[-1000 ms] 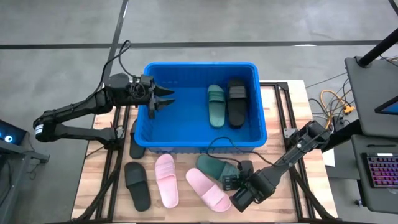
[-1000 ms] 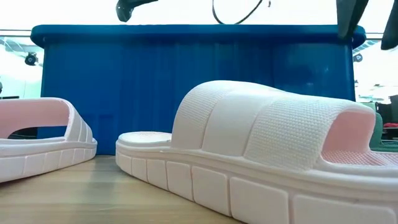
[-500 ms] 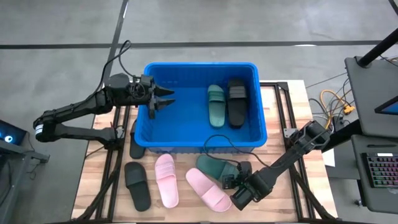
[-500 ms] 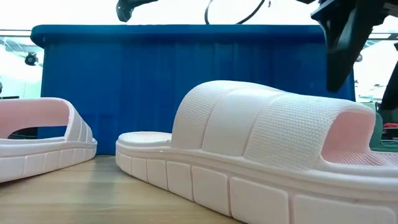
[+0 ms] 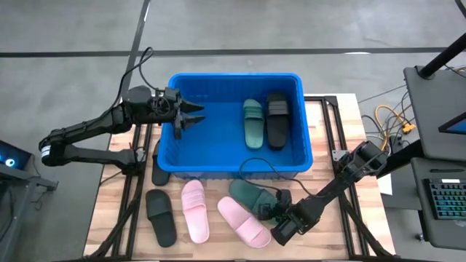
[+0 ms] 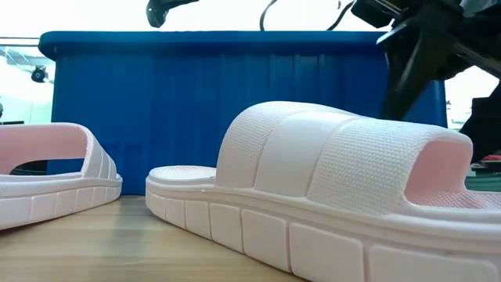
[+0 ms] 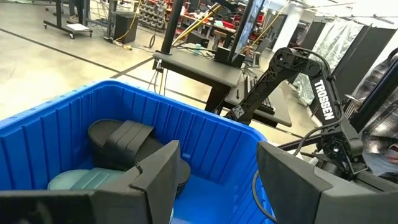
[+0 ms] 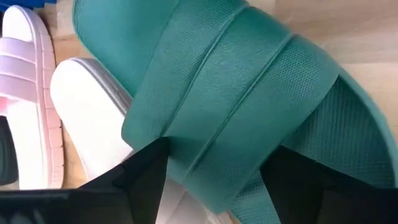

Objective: Pick and place slides into bin
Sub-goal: Put the green slide into the blue bin

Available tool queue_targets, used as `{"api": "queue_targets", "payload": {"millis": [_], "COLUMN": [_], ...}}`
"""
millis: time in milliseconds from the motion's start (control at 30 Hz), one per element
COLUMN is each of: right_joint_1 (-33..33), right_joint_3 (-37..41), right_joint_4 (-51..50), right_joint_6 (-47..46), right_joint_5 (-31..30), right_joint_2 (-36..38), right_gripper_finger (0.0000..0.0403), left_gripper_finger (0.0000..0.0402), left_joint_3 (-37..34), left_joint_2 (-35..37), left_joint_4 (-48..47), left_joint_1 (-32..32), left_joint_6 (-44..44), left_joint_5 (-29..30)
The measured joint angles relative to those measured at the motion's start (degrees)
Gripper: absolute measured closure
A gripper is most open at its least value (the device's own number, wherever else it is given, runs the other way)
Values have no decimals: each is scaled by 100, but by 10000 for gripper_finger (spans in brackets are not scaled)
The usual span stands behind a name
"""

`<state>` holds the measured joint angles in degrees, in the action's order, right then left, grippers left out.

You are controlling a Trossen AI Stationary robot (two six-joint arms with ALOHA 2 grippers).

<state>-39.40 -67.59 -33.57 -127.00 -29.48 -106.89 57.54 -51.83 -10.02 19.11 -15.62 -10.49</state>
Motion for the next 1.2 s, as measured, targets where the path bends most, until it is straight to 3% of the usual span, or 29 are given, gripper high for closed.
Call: {"api": "queue_targets", "payload": {"millis": [300,633,967,1200], "right_joint_1": [-2,-2,-5,4], "right_joint_3": [-55,-396,-1759,-3044], "right_joint_4": [-29,-221,-1782,-2753], "right_joint_6": [109,366,879,1663], "right_joint_5": [-11,29,66,103], "right_joint_2": [-4,42,98,409], "right_gripper_finger": [232,383,389,390], "left_gripper_finger": [205,205,205,205], "left_joint_3": [0,0,0,0], "left_joint_2": [0,0,0,0], "left_joint_4": [1,3,5,493], "left_joint_1": [1,1,0,0], "left_joint_6": [2,3,389,898], "left_joint_5": [0,-1,-219,-1168]}}
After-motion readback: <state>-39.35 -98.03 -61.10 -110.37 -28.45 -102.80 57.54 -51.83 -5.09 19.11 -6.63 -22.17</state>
